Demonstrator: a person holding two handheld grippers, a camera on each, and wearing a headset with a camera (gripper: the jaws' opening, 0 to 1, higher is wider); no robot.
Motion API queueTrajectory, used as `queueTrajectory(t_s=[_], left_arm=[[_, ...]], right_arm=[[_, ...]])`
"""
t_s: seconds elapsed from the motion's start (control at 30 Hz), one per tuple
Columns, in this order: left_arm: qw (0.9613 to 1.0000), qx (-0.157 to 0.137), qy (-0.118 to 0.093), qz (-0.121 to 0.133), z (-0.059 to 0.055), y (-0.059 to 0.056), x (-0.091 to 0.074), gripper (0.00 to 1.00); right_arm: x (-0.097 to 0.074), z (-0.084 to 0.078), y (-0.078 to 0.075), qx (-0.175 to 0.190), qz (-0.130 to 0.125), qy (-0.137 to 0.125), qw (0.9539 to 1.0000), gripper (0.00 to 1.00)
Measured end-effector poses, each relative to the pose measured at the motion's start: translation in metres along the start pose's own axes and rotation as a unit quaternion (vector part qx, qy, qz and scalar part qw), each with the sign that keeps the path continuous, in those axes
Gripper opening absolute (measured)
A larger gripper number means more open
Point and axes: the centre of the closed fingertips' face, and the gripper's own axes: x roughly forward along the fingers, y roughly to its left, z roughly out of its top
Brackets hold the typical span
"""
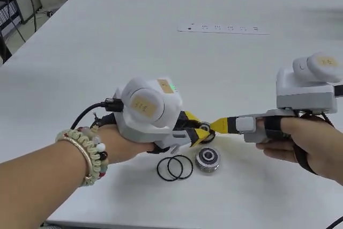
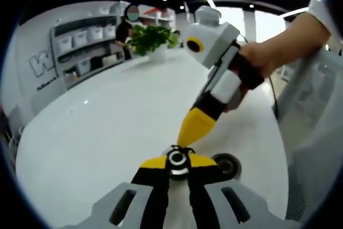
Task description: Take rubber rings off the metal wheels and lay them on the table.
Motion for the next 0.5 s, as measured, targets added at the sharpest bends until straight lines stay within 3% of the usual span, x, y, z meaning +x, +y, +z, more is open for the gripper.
queueTrajectory(t_s=[0.33,0.43,0.5], left_arm=[[1.0000,-0.004,-0.003,0.000,0.000,0.001,0.000,0.13],[0.9998,-0.017,-0.003,0.002,0.000,0.005,-0.001,0.13],[0.9992,-0.041,-0.003,0.000,0.000,0.006,0.000,0.13]], right_arm=[[0.000,0.002,-0.002,0.007,0.001,-0.003,1.0000,0.00],[-0.001,0.006,-0.007,0.059,0.001,-0.022,0.9980,0.00],[-0.003,0.008,-0.011,0.105,0.010,-0.029,0.9940,0.00]])
